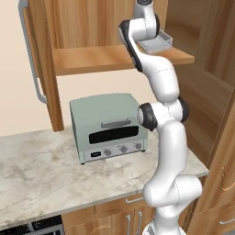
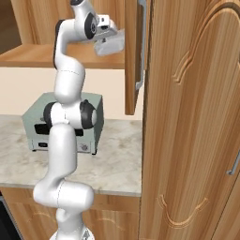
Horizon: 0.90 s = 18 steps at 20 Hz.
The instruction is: Retrieve the tupperware and aluminum foil from the cabinet and place them on the dining counter near the plate with carrot and cucumber to prepare for storing leftovers.
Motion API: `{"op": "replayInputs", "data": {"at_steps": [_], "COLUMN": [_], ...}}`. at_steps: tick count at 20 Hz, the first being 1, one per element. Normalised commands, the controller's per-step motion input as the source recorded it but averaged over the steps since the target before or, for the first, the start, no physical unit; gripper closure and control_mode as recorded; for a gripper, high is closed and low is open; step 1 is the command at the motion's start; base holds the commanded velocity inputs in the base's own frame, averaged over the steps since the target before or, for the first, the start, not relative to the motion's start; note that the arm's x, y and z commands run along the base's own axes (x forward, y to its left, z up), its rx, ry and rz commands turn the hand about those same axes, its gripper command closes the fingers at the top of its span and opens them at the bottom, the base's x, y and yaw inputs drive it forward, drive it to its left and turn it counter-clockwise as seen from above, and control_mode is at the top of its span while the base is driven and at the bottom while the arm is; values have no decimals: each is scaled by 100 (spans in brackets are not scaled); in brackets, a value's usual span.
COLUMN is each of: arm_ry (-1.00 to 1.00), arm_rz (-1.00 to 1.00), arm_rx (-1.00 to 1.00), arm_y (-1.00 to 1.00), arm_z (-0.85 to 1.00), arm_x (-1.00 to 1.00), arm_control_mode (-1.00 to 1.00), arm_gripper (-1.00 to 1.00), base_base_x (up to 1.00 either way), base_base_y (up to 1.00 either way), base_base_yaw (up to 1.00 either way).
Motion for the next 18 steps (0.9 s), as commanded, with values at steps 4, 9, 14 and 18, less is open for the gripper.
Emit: {"op": "replayInputs", "data": {"at_steps": [4,9,14,18], "arm_ry": [-52,-28,-8,-40], "arm_rz": [-4,-1,3,4], "arm_rx": [-29,-26,-40,-52], "arm_y": [0,32,90,75], "arm_z": [-14,-10,-25,-16], "arm_x": [-29,-47,-72,-99], "arm_control_mode": [-100,-100,-100,-100], "arm_gripper": [100,100,100,100], "base_base_x": [0,0,0,0], "base_base_y": [0,0,0,0], "base_base_yaw": [0,0,0,0]}}
